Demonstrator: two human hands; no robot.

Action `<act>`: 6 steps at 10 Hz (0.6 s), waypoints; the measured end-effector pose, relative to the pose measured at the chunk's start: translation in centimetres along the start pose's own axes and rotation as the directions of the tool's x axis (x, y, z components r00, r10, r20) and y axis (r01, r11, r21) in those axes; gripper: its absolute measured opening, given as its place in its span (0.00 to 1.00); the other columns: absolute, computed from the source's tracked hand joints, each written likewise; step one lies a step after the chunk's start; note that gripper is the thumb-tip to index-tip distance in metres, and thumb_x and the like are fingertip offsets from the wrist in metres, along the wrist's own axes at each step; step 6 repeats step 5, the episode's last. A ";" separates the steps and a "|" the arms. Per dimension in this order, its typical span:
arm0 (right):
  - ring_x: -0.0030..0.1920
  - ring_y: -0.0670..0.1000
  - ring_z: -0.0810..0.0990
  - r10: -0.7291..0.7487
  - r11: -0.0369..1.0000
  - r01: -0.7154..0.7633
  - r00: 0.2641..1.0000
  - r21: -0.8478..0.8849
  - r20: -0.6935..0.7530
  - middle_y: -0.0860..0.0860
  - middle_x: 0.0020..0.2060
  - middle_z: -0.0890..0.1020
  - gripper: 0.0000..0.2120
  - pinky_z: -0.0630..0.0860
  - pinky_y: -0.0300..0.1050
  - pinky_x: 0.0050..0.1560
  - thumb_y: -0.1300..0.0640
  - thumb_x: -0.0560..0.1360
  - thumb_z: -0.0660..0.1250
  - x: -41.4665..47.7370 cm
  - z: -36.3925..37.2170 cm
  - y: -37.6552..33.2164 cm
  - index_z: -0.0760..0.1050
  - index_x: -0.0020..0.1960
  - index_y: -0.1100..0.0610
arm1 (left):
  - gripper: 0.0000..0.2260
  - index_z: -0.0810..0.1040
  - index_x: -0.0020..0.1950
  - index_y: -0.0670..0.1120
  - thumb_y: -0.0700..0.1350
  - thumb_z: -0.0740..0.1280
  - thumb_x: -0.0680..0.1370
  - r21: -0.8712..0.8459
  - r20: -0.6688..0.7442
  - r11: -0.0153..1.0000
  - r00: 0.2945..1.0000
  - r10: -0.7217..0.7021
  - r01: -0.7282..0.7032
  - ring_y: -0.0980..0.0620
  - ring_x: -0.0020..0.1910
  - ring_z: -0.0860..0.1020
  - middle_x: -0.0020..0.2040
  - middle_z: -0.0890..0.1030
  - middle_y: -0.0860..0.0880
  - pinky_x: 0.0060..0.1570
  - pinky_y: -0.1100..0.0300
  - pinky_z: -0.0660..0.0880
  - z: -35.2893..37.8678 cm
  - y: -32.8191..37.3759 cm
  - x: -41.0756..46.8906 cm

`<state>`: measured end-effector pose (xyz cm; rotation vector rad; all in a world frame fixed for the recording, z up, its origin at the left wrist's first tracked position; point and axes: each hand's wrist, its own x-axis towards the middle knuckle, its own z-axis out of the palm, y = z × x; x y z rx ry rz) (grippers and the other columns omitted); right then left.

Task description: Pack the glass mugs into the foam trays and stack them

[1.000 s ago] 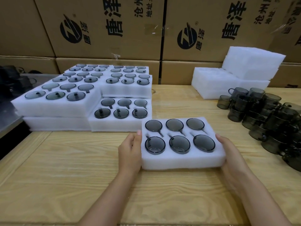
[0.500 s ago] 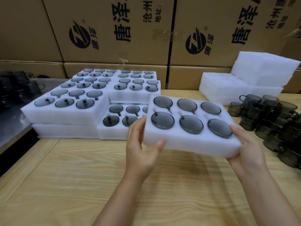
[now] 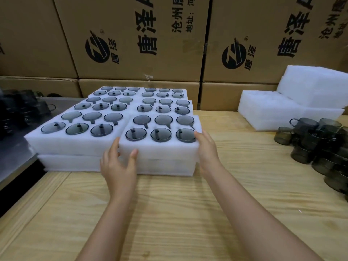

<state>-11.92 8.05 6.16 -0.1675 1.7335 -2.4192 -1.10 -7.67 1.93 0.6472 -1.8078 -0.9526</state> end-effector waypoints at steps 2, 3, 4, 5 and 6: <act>0.59 0.56 0.78 0.002 0.996 -0.003 1.000 -0.091 -0.013 0.50 0.56 0.81 0.10 0.72 0.58 0.63 0.54 0.79 0.57 1.0 0.8 0.6 0.75 0.56 0.48 | 0.16 0.70 0.54 0.41 0.42 0.73 0.73 -0.132 -0.120 0.986 0.986 -0.114 0.098 0.50 0.47 0.69 0.49 0.71 0.45 0.51 0.61 0.65 1.1 -0.2 0.6; 0.58 0.54 0.77 -0.039 0.978 0.028 0.998 -0.208 -0.047 0.49 0.57 0.80 0.13 0.72 0.57 0.63 0.52 0.80 0.55 1.1 1.4 0.5 0.74 0.60 0.49 | 0.13 0.68 0.44 0.44 0.46 0.72 0.74 -0.113 -0.077 0.980 0.981 -0.176 0.167 0.47 0.43 0.72 0.41 0.74 0.48 0.44 0.59 0.64 1.1 -0.8 1.0; 0.57 0.52 0.78 -0.021 0.963 0.020 1.000 -0.268 0.000 0.48 0.56 0.80 0.11 0.73 0.54 0.62 0.51 0.80 0.55 1.0 0.9 0.1 0.74 0.58 0.48 | 0.11 0.71 0.41 0.45 0.47 0.70 0.75 -0.105 -0.079 0.984 0.985 -0.153 0.145 0.46 0.43 0.74 0.39 0.75 0.50 0.45 0.59 0.64 1.0 -0.7 0.8; 0.57 0.48 0.77 0.031 0.979 -0.029 1.000 -0.200 0.004 0.46 0.59 0.78 0.15 0.74 0.45 0.58 0.48 0.81 0.55 0.9 0.1 -0.4 0.73 0.63 0.51 | 0.09 0.71 0.40 0.44 0.44 0.69 0.76 -0.076 -0.063 0.993 0.993 -0.097 0.092 0.45 0.40 0.75 0.37 0.75 0.50 0.46 0.53 0.69 1.1 0.4 -0.5; 0.57 0.48 0.77 0.031 0.979 -0.029 1.000 -0.200 0.004 0.46 0.59 0.78 0.15 0.74 0.45 0.58 0.48 0.81 0.55 0.9 0.1 -0.4 0.73 0.63 0.51 | 0.09 0.71 0.40 0.44 0.44 0.69 0.76 -0.076 -0.063 0.993 0.993 -0.097 0.092 0.45 0.40 0.75 0.37 0.75 0.50 0.46 0.53 0.69 1.1 0.4 -0.5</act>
